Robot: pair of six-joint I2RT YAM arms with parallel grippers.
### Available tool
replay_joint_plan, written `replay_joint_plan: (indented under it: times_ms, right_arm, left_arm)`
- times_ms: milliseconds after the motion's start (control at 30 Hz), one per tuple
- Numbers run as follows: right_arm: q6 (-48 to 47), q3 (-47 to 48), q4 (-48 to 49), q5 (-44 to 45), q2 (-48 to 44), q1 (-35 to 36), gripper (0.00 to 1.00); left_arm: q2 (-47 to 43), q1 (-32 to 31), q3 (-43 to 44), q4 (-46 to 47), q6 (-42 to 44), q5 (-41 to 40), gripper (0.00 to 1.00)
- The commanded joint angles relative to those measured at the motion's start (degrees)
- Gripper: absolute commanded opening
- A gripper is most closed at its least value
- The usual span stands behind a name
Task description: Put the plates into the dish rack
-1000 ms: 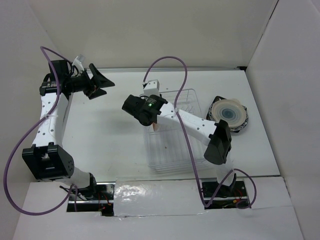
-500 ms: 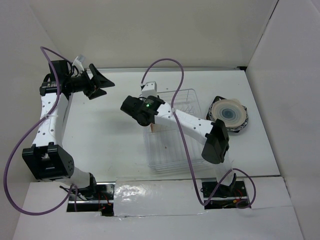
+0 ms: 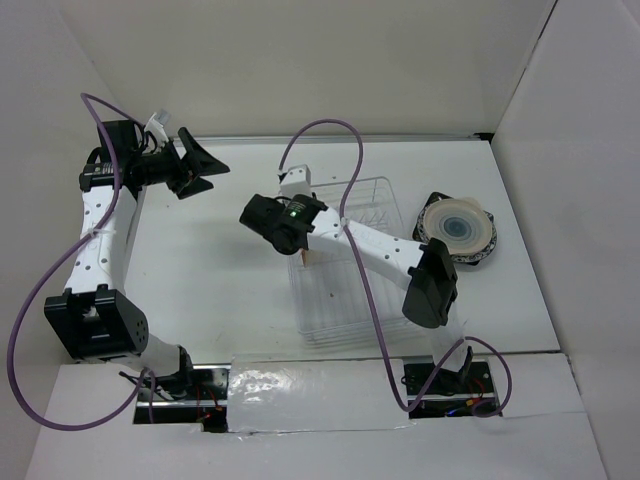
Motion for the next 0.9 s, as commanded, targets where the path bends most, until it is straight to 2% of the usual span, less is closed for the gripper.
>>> replay_joint_plan:
  times_ms: [0, 133, 267, 367, 433, 500, 567, 767, 867]
  right_arm:
    - [-1.5, -0.8, 3.1, -0.8, 0.7, 1.3, 0.11]
    - [-1.5, -1.3, 3.6, -2.0, 0.8, 1.4, 0.25]
    - [-1.6, -1.9, 4.2, -2.8, 0.4, 1.4, 0.29]
    - [-1.7, -1.8, 4.2, -2.9, 0.6, 1.4, 0.43]
    - [-1.8, -2.1, 4.3, -3.0, 0.3, 1.3, 0.44]
    - [-2.0, -2.5, 4.5, -3.3, 0.1, 1.3, 0.55]
    - [-2.0, -2.8, 4.6, -3.4, 0.0, 1.3, 0.61]
    - [-2.1, -3.0, 4.9, -4.1, -0.1, 1.4, 0.7]
    - [-2.2, -2.3, 4.6, -4.2, 0.0, 1.3, 0.82]
  left_arm:
    - [-0.8, 0.3, -0.2, 1.2, 0.0, 0.8, 0.89]
    - [-0.8, 0.3, -0.2, 1.3, 0.0, 0.6, 0.9]
    - [-0.8, 0.3, -0.2, 1.2, 0.0, 0.5, 0.9]
    - [-0.7, 0.4, -0.5, 1.2, 0.1, 0.8, 0.9]
    - [-0.6, 0.4, -0.6, 1.4, 0.0, 0.9, 0.9]
    - [-0.6, 0.4, -0.7, 1.4, 0.0, 0.9, 0.9]
    - [-0.5, 0.4, -0.6, 1.5, 0.0, 0.9, 0.89]
    - [-0.5, 0.6, -0.5, 1.4, -0.1, 1.1, 0.89]
    - [-0.4, 0.7, -0.4, 1.4, -0.1, 1.2, 0.89]
